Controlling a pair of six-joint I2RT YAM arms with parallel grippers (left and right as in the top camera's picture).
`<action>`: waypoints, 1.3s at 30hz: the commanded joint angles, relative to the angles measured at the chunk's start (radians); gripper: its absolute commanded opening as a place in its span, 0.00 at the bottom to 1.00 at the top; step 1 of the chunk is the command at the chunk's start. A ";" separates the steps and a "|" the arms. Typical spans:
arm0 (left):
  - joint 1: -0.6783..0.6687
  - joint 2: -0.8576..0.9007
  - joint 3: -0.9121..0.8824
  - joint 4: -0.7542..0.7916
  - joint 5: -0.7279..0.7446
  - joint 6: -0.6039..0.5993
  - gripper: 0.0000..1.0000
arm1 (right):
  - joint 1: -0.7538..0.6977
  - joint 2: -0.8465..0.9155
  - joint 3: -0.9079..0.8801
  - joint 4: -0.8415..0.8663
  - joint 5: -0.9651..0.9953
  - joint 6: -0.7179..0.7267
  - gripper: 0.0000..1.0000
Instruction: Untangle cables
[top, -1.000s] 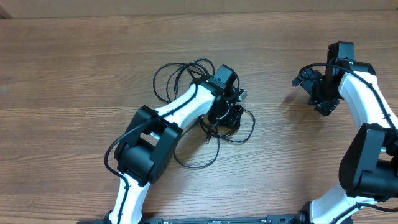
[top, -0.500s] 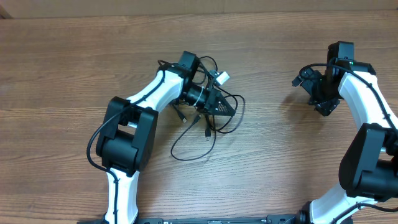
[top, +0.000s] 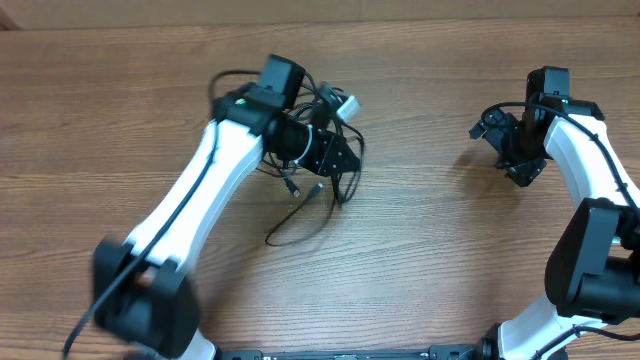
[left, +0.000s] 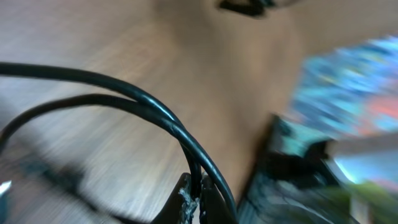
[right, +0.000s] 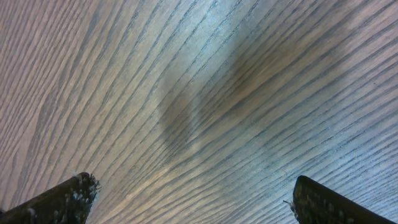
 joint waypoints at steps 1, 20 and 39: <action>-0.003 -0.110 0.003 -0.029 -0.433 -0.206 0.04 | -0.001 -0.008 -0.004 0.004 0.013 0.003 1.00; -0.002 -0.092 0.003 -0.199 -0.825 -0.434 0.04 | -0.001 -0.008 -0.004 0.004 0.013 0.003 1.00; -0.154 0.187 0.002 -0.030 -0.672 -0.417 0.40 | -0.001 -0.008 -0.004 0.004 0.013 0.003 1.00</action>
